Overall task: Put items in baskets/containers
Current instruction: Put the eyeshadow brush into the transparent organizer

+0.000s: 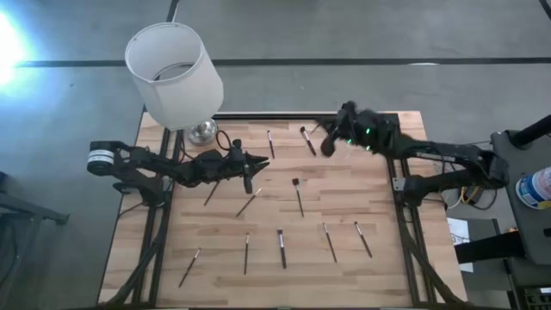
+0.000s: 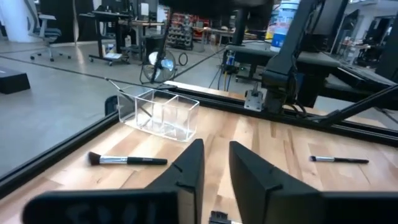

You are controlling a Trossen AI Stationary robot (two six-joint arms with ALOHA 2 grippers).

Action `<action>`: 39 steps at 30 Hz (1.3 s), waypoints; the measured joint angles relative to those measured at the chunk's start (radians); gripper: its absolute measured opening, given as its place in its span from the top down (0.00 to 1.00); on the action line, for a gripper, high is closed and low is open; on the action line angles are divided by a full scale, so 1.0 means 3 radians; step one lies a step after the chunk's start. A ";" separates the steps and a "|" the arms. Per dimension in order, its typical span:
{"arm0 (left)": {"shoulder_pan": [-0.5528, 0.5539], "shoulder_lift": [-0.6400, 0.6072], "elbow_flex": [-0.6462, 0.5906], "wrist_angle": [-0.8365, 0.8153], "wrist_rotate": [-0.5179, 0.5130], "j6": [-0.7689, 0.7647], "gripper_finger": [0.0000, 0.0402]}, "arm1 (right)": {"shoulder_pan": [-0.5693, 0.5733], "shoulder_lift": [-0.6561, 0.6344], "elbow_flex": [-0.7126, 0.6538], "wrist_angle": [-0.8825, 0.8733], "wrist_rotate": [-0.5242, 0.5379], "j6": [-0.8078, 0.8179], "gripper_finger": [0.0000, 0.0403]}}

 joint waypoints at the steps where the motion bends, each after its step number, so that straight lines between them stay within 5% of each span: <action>1: 0.0010 -0.0010 -0.0015 0.0000 0.0001 0.0009 0.87 | -0.0162 -0.0036 0.0018 -0.0191 0.0038 -0.0002 0.98; 5: 0.0044 -0.0019 -0.0019 0.0002 0.0027 0.0042 0.98 | -0.0833 -0.0026 0.0065 -0.0451 -0.0008 -0.0014 0.98; 13: 0.0050 -0.0011 -0.0018 0.0006 0.0099 0.0099 1.00 | -0.1760 0.0522 0.0363 -0.0746 -0.0652 -0.0107 0.97; 25: 0.0051 -0.0008 -0.0018 -0.0101 0.0097 0.0132 1.00 | -0.1801 0.1392 0.0996 -0.1433 -0.0773 -0.0177 0.97; 39: 0.0051 -0.0008 -0.0018 -0.0153 0.0094 0.0181 1.00 | -0.1794 0.1470 0.0994 -0.1604 -0.0740 -0.0145 0.97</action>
